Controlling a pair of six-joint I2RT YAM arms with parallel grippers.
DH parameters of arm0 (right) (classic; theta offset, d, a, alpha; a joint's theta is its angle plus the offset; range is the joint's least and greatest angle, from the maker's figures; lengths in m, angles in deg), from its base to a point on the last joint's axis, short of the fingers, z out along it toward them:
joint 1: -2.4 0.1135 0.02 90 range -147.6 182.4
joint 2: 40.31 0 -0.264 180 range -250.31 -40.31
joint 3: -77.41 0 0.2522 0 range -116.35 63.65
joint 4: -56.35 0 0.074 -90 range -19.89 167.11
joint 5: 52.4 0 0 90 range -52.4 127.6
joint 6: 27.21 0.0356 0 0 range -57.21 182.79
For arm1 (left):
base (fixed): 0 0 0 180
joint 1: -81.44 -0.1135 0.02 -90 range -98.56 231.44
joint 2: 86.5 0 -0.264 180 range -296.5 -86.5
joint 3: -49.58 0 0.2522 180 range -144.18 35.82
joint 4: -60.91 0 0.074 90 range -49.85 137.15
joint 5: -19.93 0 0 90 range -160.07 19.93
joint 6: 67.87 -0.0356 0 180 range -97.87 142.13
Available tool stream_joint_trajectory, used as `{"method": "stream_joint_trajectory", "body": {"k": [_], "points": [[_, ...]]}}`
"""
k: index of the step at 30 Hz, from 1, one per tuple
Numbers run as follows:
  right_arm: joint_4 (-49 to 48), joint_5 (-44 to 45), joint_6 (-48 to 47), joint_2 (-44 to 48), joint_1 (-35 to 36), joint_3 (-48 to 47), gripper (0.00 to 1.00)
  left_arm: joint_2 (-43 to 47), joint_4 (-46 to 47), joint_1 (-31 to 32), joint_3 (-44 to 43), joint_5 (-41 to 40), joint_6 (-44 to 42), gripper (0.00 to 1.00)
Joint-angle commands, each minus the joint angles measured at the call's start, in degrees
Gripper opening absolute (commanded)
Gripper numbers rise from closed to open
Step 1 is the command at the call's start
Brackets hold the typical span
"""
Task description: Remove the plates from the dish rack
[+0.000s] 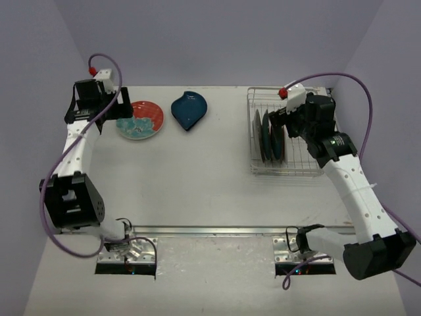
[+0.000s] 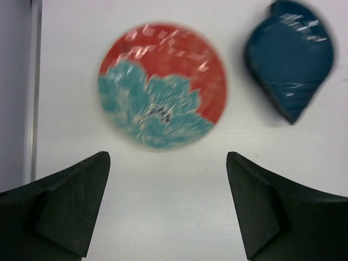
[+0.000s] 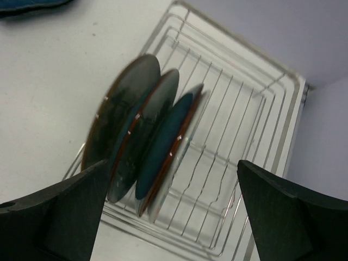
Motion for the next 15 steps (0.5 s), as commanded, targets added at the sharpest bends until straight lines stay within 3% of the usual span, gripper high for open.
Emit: {"method": "stream_joint_trajectory", "body": {"k": [1,6,11,15], "points": [[6.37,-13.2,12.52,-3.9,-8.76,-3.1,0.99,12.32,3.33,8.64,2.84,-0.18,-9.23,0.86],[9.3,-22.74,14.37,-9.23,-18.92,-5.07,0.85,17.34,0.34,14.5,4.79,-2.63,-9.73,0.86],[9.39,-27.73,10.85,-10.13,-21.77,-4.38,0.7,18.24,-0.87,15.98,6.1,-3.64,-9.72,0.86],[10.19,-30.08,9.13,-9.51,-22.33,-3.49,0.67,18.2,-1.18,16.0,6.65,-3.89,-9.45,0.86]]}}
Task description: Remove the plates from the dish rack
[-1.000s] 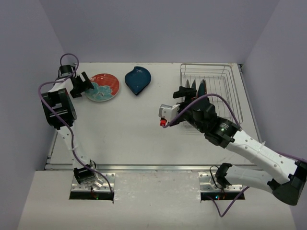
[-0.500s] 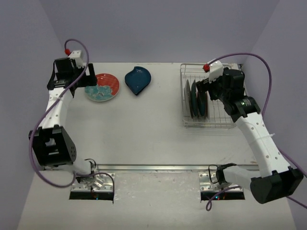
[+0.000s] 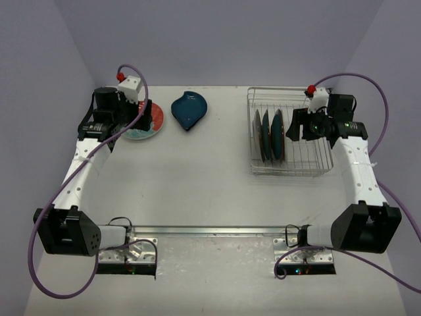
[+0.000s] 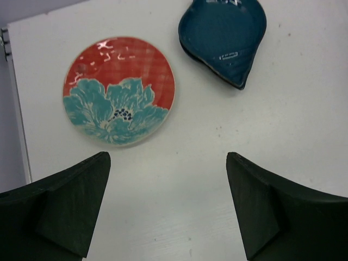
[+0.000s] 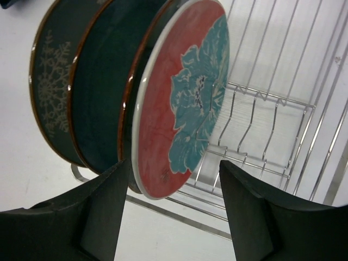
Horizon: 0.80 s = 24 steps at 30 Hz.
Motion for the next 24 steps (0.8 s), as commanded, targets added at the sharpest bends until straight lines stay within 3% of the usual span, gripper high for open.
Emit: {"method": "stream_joint_trajectory", "body": {"k": [1,9,15,24], "points": [[0.31,-6.24,-1.93,1.63,-0.56,-1.21,0.66,0.6,0.33,0.61,-0.17,-0.99,-0.49,0.85],[0.34,-5.99,-3.41,1.74,-0.62,-0.88,0.64,-0.44,0.44,0.61,-0.42,-1.14,0.7,0.86],[0.29,-4.88,-4.5,0.92,-1.24,-1.26,0.55,-0.71,0.27,0.61,-0.71,-1.22,0.86,0.86],[0.25,-5.53,-5.33,0.01,-1.58,-1.21,0.51,-1.01,0.27,0.61,-0.62,-1.13,1.65,0.85]]}}
